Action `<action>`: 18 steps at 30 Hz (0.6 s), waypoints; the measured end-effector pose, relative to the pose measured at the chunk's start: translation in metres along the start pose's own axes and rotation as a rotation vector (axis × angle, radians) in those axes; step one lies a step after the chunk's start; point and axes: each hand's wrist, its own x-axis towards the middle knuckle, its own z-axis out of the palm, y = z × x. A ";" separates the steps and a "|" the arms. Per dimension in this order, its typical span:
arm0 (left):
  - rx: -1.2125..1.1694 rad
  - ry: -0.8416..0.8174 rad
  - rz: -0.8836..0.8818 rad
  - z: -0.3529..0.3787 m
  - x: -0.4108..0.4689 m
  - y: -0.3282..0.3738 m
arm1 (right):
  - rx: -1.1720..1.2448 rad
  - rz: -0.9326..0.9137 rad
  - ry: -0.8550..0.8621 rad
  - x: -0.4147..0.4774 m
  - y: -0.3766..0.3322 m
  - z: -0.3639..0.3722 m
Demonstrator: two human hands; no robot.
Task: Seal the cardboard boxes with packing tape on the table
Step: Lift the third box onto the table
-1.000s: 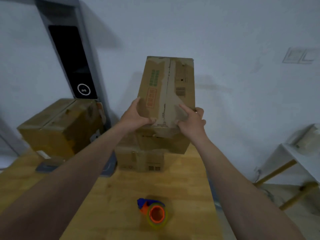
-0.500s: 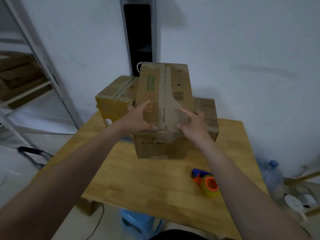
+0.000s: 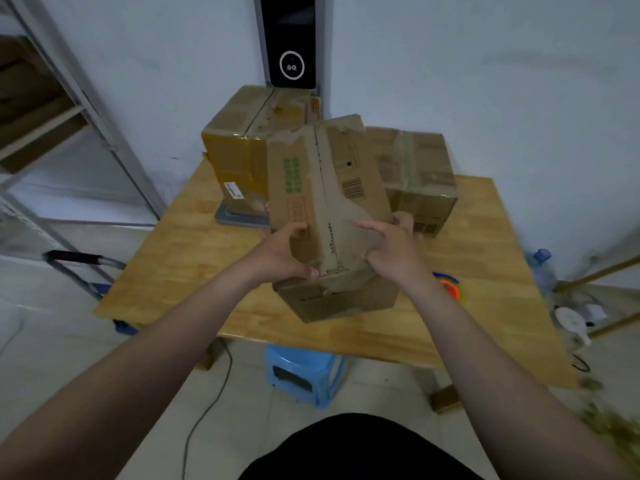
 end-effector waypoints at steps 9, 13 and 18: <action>0.121 -0.179 -0.184 0.015 -0.008 -0.034 | 0.094 0.172 -0.294 -0.009 0.008 0.041; 0.214 -0.242 -0.166 0.028 0.010 -0.049 | -0.112 0.160 -0.369 -0.013 0.012 0.049; 0.289 0.011 -0.060 0.010 0.061 -0.058 | -0.252 0.178 -0.352 -0.005 -0.008 0.075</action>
